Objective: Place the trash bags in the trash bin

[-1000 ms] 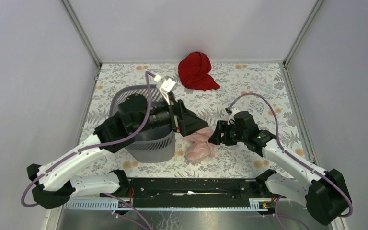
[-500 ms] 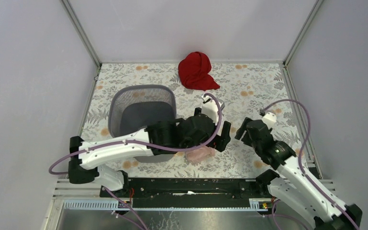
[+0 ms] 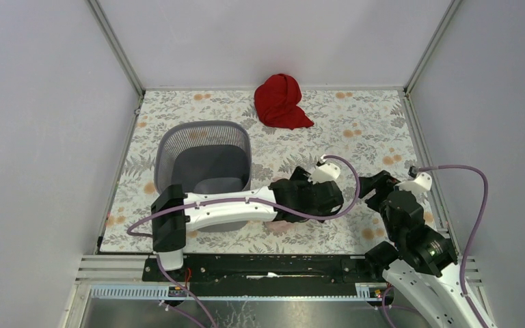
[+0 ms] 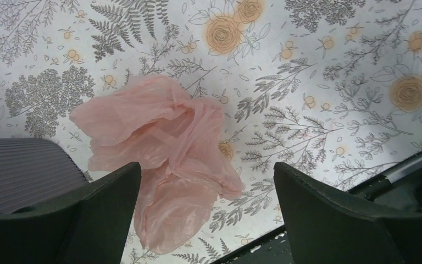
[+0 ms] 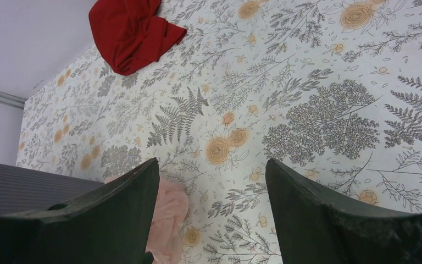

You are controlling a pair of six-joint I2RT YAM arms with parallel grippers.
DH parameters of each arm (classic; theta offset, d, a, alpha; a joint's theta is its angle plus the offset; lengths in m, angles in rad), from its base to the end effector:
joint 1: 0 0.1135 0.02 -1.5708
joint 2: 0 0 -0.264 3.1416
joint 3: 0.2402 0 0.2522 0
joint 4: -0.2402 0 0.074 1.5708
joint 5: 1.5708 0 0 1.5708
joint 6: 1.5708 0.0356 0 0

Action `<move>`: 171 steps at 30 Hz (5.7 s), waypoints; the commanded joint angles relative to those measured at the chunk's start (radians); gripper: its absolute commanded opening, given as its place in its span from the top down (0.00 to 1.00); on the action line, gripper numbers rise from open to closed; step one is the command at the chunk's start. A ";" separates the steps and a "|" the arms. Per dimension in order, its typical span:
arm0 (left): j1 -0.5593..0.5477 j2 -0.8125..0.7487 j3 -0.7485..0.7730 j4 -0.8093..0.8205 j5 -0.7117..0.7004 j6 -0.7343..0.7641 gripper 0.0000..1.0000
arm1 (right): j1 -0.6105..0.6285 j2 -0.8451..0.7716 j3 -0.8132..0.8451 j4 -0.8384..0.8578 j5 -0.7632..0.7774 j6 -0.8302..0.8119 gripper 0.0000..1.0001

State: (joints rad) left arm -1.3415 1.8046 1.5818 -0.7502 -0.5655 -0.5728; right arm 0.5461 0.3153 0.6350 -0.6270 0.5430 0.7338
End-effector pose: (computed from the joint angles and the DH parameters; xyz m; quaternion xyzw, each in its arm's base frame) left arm 0.1076 -0.3773 0.2887 0.2679 0.8816 -0.0776 0.3808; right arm 0.0799 0.0270 0.2977 0.2305 0.7592 0.1661 0.5856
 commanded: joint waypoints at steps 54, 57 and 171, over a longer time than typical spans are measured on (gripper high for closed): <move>0.221 -0.490 -0.163 0.355 0.406 0.146 1.00 | -0.002 0.104 -0.030 0.280 -0.534 -0.216 0.21; 0.255 -0.516 -0.171 0.405 0.506 0.115 1.00 | -0.002 0.144 -0.016 0.310 -0.607 -0.209 0.20; 0.301 -0.720 -0.523 0.676 0.326 0.001 1.00 | -0.003 -0.126 0.200 0.026 -0.300 -0.144 1.00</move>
State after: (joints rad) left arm -1.0443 1.2903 1.1378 -0.1707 0.0193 -0.6102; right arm 0.5461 0.2512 0.8013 -0.4160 -0.1055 0.4984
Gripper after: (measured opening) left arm 0.005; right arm 0.011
